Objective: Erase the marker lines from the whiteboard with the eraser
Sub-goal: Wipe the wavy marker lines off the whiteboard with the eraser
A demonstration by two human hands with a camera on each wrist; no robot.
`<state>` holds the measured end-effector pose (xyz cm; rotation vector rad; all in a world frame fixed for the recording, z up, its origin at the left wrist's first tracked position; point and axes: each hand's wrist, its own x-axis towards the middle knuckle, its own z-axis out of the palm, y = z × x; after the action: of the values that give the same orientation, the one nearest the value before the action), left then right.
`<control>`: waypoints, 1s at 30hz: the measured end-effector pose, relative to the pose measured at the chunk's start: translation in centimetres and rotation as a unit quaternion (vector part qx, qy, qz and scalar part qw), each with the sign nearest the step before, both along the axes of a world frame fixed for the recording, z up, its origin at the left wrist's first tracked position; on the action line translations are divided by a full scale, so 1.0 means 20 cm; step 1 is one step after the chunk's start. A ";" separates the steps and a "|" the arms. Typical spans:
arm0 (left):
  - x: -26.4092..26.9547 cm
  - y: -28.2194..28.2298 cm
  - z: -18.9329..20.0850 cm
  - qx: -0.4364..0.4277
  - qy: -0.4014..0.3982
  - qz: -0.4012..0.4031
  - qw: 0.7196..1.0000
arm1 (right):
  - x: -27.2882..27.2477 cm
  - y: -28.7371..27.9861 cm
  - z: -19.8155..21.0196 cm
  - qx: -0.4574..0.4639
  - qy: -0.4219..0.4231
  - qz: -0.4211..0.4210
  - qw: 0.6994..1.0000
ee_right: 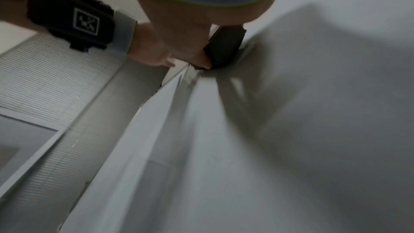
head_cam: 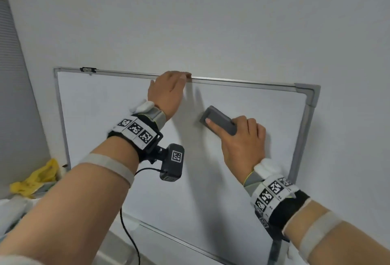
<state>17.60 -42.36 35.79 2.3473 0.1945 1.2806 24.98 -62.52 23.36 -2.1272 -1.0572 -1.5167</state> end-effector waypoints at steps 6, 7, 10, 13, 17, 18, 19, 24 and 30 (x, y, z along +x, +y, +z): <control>0.07 0.21 0.12 0.107 0.073 0.025 0.991 | 0.00 -0.02 -0.57 -0.094 0.035 -0.007 0.995; 0.09 0.23 0.12 0.114 0.077 0.005 0.990 | -0.01 0.00 -0.58 -0.055 0.044 -0.020 0.997; 0.14 0.27 0.07 0.126 0.062 -0.029 0.990 | -0.03 0.13 -0.51 0.107 0.078 -0.056 0.990; 0.15 0.29 0.04 0.150 0.032 -0.025 0.988 | -0.06 0.36 -0.43 0.185 0.094 -0.069 0.976; 0.14 0.37 0.03 0.151 0.025 -0.061 0.986 | -0.16 0.74 -0.49 0.057 0.066 -0.063 0.994; 0.13 0.39 0.03 0.150 0.025 -0.073 0.986 | -0.16 0.76 -0.50 0.052 0.062 -0.066 0.995; 0.13 0.39 0.03 0.148 0.026 -0.083 0.985 | -0.15 0.73 -0.50 0.069 0.059 -0.071 0.993; 0.16 0.37 0.04 0.130 0.030 -0.106 0.985 | -0.11 0.40 -0.55 0.275 0.096 -0.158 0.944; 0.21 0.37 0.02 0.111 0.017 -0.107 0.988 | -0.07 0.44 -0.54 0.375 0.125 -0.180 0.901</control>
<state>21.73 -34.92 36.11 2.4955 -0.1957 1.2104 23.64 -53.73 12.55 -1.9044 0.0499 -1.4146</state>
